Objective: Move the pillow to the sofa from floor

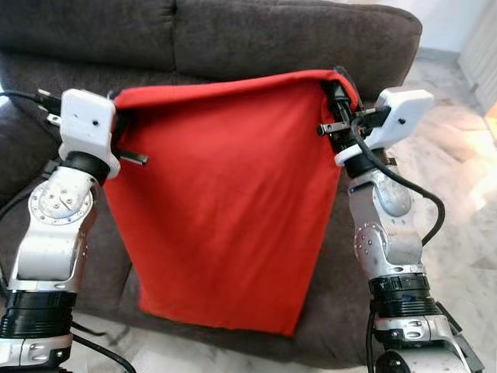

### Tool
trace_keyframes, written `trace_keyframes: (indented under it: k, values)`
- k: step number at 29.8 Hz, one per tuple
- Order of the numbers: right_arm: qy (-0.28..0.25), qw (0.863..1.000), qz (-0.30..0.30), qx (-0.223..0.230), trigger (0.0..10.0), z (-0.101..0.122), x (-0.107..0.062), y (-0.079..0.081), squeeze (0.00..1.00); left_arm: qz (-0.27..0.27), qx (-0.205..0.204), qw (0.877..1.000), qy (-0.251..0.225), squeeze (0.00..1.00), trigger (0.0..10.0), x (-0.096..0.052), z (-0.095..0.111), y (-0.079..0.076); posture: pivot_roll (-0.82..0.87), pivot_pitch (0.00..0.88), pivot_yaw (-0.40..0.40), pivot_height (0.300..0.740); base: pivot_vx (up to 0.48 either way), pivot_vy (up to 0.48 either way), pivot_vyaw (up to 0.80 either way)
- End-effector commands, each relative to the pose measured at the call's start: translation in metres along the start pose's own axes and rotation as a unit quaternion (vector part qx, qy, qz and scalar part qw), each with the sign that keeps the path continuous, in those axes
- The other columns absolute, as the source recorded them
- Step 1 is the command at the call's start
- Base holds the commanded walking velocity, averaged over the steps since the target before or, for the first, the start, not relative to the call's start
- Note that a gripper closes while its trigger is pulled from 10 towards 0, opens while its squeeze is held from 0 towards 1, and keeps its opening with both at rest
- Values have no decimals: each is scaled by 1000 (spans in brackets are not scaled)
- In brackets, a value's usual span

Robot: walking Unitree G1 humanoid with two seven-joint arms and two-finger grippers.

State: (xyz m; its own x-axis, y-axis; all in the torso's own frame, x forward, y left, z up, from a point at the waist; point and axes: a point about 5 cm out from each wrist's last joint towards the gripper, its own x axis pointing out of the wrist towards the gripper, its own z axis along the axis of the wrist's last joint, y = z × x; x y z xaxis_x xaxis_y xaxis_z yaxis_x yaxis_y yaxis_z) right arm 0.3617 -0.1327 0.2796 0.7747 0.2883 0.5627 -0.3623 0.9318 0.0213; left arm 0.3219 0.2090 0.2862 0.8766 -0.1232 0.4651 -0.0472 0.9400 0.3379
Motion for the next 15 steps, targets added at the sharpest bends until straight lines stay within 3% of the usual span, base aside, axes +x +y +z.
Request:
trace_keyframes:
  k: [1, 3, 5, 7, 15]
  values:
    - [-60, 996, -59, -3, 10000, 22, -2, -23, 0, 48, 4, 999, 22, 0, 10000, -7, -6, 23, 66, 139, -14, 740, 319, 0, 0]
    - [-30, 997, -74, -6, 10000, 7, -11, -27, 0, 11, -11, 998, 55, 0, 10000, -13, -18, 13, 69, 144, -13, 740, 0, 0, 0]
    - [15, 995, -100, -9, 10000, -11, -23, -34, 0, -56, -9, 994, 96, 0, 10000, -24, -32, -4, 70, 146, -14, 740, 0, 0, 0]
    - [45, 992, -120, -9, 10000, -23, -32, -38, 0, -84, -5, 990, 114, 0, 10000, -31, -39, -12, 71, 148, -15, 740, 0, 0, 0]
    - [117, 979, -168, -14, 10000, -57, -69, -50, 0, -76, 9, 986, 151, 0, 10000, -43, -53, -13, 78, 147, -12, 740, 0, 0, 0]
